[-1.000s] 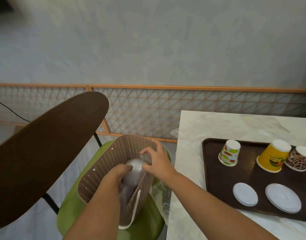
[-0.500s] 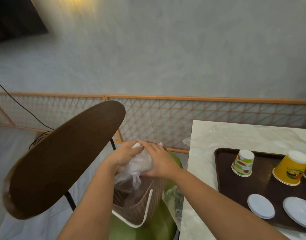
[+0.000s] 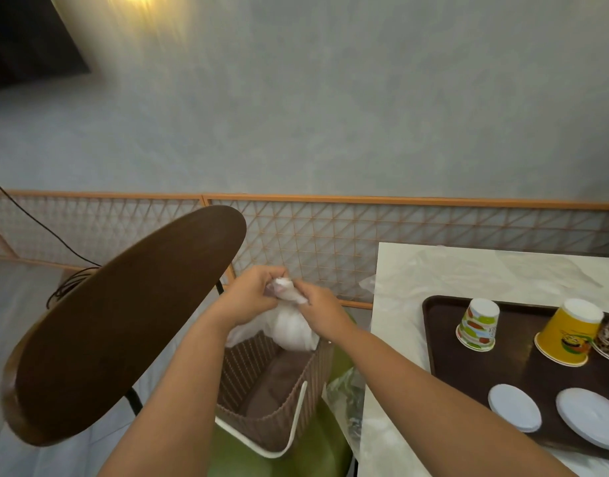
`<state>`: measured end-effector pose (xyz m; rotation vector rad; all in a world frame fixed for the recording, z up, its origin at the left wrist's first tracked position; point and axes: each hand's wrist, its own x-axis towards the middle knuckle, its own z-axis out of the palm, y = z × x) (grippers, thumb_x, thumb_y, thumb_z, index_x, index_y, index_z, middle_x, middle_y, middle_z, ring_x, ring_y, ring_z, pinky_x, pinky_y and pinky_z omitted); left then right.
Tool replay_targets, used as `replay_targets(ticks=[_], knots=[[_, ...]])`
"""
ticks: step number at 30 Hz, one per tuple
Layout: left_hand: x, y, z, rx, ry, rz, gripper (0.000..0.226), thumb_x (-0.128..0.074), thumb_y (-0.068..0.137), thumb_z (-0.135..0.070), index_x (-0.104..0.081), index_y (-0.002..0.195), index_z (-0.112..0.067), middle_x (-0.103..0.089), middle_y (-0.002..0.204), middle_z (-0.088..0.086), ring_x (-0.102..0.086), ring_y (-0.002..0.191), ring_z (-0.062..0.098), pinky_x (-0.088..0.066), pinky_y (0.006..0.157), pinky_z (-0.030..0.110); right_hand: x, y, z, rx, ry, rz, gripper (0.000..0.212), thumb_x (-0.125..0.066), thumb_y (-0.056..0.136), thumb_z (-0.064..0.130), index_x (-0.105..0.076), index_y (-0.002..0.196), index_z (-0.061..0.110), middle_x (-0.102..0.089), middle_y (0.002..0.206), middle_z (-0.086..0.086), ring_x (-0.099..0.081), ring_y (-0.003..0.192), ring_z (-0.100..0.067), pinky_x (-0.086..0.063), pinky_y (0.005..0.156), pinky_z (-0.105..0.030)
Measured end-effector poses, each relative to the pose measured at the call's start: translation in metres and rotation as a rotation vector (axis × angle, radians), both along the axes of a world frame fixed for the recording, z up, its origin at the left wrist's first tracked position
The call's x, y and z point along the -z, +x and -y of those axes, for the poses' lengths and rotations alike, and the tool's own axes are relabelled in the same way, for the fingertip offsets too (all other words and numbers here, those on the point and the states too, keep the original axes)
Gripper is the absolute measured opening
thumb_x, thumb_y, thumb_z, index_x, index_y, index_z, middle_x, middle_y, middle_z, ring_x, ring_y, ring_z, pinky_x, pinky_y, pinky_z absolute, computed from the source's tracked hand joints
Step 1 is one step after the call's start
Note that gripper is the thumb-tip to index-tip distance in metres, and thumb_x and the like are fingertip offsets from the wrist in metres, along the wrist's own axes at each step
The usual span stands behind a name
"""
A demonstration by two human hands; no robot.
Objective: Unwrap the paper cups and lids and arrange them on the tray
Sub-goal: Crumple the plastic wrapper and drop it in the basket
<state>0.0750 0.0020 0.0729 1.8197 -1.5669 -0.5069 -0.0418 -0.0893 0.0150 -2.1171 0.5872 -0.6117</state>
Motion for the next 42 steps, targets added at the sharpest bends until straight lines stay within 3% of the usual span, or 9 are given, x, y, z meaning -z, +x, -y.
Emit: replay_targets(ticks=[4, 8, 11, 20, 23, 25, 30, 36, 42], knots=[[0.003, 0.007, 0.007, -0.200, -0.148, 0.077, 0.046, -0.054, 0.078, 0.017, -0.045, 0.054, -0.020, -0.038, 0.070, -0.004, -0.036, 0.066, 0.007, -0.030, 0.065, 0.016, -0.018, -0.006, -0.001, -0.104, 0.320, 0.015, 0.018, -0.049, 0.093, 0.012, -0.065, 0.097, 0.021, -0.061, 0.083, 0.000, -0.053, 0.072, -0.013, -0.038, 0.062, -0.028], [0.015, 0.009, 0.005, -0.223, -0.148, -0.380, 0.004, -0.060, 0.083, 0.009, -0.062, 0.080, 0.006, -0.056, 0.081, 0.009, -0.053, 0.076, 0.019, -0.045, 0.072, 0.037, -0.026, -0.009, -0.007, -0.095, 0.654, 0.226, 0.018, -0.051, 0.093, 0.009, -0.061, 0.100, 0.023, -0.058, 0.105, -0.003, -0.057, 0.089, -0.019, -0.046, 0.071, -0.029], [0.020, -0.014, 0.007, -0.210, -0.128, -0.737, 0.016, -0.058, 0.088, -0.001, -0.066, 0.102, 0.001, -0.069, 0.090, 0.011, -0.064, 0.080, 0.023, -0.052, 0.070, 0.038, -0.028, -0.013, -0.005, -0.022, 0.816, 0.416, 0.023, -0.049, 0.093, 0.006, -0.062, 0.104, 0.022, -0.061, 0.107, -0.004, -0.060, 0.091, -0.021, -0.051, 0.070, -0.030], [0.031, -0.088, 0.034, -0.227, -0.085, -1.323, 0.031, -0.043, 0.095, -0.031, -0.062, 0.095, -0.007, -0.069, 0.083, 0.011, -0.060, 0.082, 0.026, -0.045, 0.072, 0.040, -0.035, -0.069, 0.013, 0.210, 0.981, 0.708, 0.018, -0.046, 0.093, 0.005, -0.063, 0.094, 0.009, -0.066, 0.100, -0.017, -0.064, 0.087, -0.027, -0.052, 0.075, -0.040], [0.035, -0.119, 0.052, -0.029, -0.079, -1.265, 0.057, -0.050, 0.084, -0.055, -0.058, 0.123, -0.014, -0.064, 0.120, 0.013, -0.058, 0.111, 0.030, -0.046, 0.092, 0.048, -0.039, -0.105, 0.030, 0.406, 0.896, 0.749, 0.029, -0.043, 0.097, 0.005, -0.056, 0.123, 0.006, -0.058, 0.120, -0.022, -0.060, 0.107, -0.030, -0.048, 0.091, -0.045], [0.039, -0.138, 0.065, 0.084, -0.105, -1.182, 0.070, -0.069, 0.072, -0.058, -0.050, 0.130, -0.022, -0.061, 0.125, 0.007, -0.060, 0.112, 0.026, -0.054, 0.085, 0.046, -0.042, -0.132, 0.040, 0.484, 0.835, 0.744, 0.039, -0.040, 0.098, 0.007, -0.044, 0.137, 0.012, -0.054, 0.128, -0.011, -0.057, 0.107, -0.023, -0.046, 0.096, -0.041], [0.040, -0.202, 0.097, 0.158, -0.118, -1.033, 0.044, -0.073, 0.075, -0.023, -0.058, 0.116, -0.018, -0.066, 0.110, 0.008, -0.067, 0.093, 0.018, -0.057, 0.073, 0.032, -0.035, -0.201, 0.054, 0.511, 0.714, 0.555, 0.013, -0.046, 0.097, 0.028, -0.048, 0.110, 0.025, -0.058, 0.113, -0.016, -0.060, 0.096, -0.026, -0.051, 0.085, -0.042], [0.057, -0.294, 0.131, 0.194, -0.079, -1.097, 0.047, -0.067, 0.072, -0.027, -0.058, 0.116, -0.012, -0.068, 0.109, 0.009, -0.068, 0.094, 0.021, -0.059, 0.072, 0.033, -0.005, -0.298, 0.061, 0.527, 0.560, 0.478, 0.095, -0.075, 0.057, 0.067, -0.021, 0.134, 0.050, -0.042, 0.136, 0.004, -0.050, 0.122, -0.021, -0.048, 0.099, -0.044], [0.075, -0.391, 0.150, 0.401, 0.136, -1.028, 0.049, -0.060, 0.078, -0.031, -0.053, 0.125, -0.017, -0.068, 0.116, 0.003, -0.066, 0.104, 0.016, -0.055, 0.076, 0.025, 0.023, -0.408, 0.052, 0.691, 0.396, 0.465, 0.078, -0.073, 0.079, 0.039, -0.022, 0.138, 0.043, -0.041, 0.130, 0.024, -0.044, 0.120, 0.003, -0.047, 0.088, -0.013]])
